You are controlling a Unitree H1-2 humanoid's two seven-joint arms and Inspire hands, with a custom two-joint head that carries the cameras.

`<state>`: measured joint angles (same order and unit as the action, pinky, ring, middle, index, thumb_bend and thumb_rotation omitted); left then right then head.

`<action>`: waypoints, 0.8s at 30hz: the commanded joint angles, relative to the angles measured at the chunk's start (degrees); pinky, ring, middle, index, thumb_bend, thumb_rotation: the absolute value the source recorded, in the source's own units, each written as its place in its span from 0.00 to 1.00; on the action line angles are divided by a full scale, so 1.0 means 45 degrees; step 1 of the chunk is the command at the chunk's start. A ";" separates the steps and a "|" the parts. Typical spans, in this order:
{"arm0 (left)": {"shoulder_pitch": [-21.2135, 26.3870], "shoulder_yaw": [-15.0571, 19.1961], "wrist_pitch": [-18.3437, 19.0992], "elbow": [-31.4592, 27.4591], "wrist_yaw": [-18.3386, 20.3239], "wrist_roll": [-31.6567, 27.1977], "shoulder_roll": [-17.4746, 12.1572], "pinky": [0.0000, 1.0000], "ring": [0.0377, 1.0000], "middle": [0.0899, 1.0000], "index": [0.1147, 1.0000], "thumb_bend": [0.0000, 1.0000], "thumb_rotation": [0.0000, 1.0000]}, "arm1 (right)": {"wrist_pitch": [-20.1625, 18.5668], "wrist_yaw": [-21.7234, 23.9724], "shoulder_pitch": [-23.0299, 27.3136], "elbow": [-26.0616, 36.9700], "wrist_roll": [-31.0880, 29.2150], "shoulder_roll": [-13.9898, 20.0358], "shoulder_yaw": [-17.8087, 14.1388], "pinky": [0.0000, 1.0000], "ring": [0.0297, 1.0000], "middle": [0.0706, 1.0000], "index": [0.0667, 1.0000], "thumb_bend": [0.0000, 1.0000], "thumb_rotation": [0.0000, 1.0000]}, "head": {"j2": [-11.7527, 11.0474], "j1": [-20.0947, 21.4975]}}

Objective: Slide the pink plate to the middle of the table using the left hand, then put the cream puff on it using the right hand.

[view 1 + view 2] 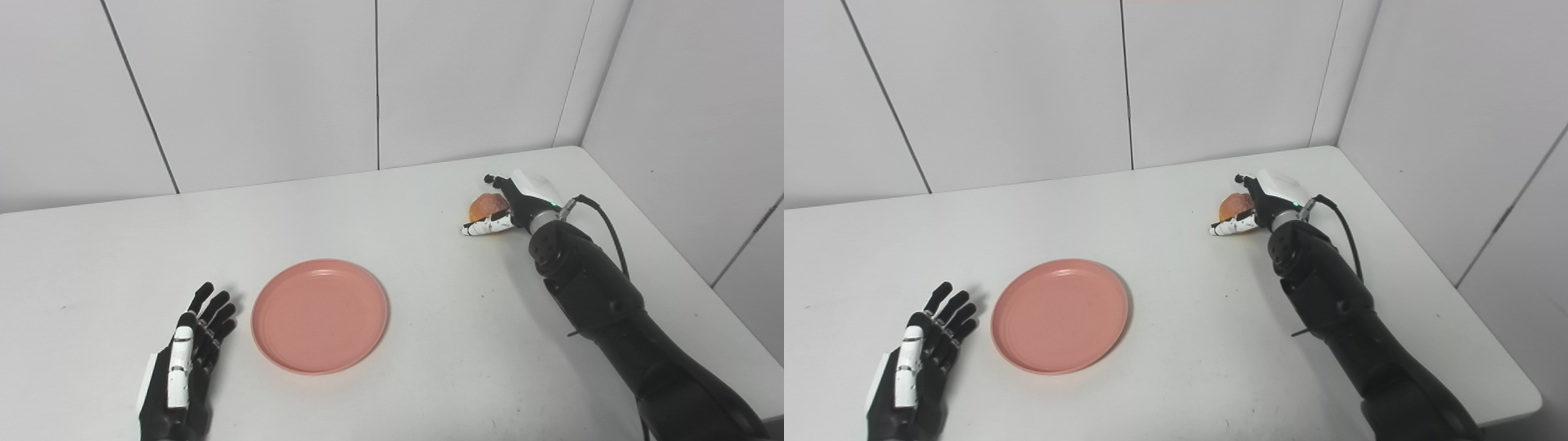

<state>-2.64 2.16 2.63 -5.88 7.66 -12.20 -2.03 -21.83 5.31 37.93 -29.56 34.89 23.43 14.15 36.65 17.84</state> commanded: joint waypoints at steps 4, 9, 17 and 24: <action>-0.0388 0.0006 0.0174 0.0329 0.0037 -0.0071 -0.0067 0.91 0.89 0.88 0.87 0.45 1.00 | 0.0230 -0.0436 0.0639 0.0135 -0.0121 0.0018 -0.0135 0.70 0.81 0.85 0.83 0.84 0.28 | 0.0023 -0.0029; -0.0379 0.0016 0.0098 0.0440 0.0086 -0.0074 -0.0112 0.91 0.89 0.89 0.88 0.46 1.00 | 0.0244 -0.0315 0.0751 -0.0177 0.0089 0.0200 0.0223 0.71 0.81 0.84 0.83 0.83 0.28 | 0.0038 -0.0027; -0.0378 0.0014 0.0160 0.0394 0.0069 -0.0057 -0.0115 0.91 0.89 0.88 0.87 0.47 1.00 | 0.0437 -0.0247 0.0866 -0.0481 0.0215 0.0481 0.0583 0.40 0.45 0.50 0.58 0.76 0.19 | 0.0099 -0.0042; -0.0386 -0.0003 0.0304 0.0198 0.0025 -0.0052 -0.0082 0.91 0.89 0.88 0.87 0.47 1.00 | 0.0378 -0.0332 0.0744 -0.0202 0.0160 0.0507 0.0575 0.30 0.34 0.39 0.45 0.52 0.13 | 0.0123 -0.0044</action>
<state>-2.65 2.11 2.70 -6.03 7.81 -12.20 -2.05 -21.73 4.46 39.60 -31.76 35.31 24.47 16.89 37.27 17.75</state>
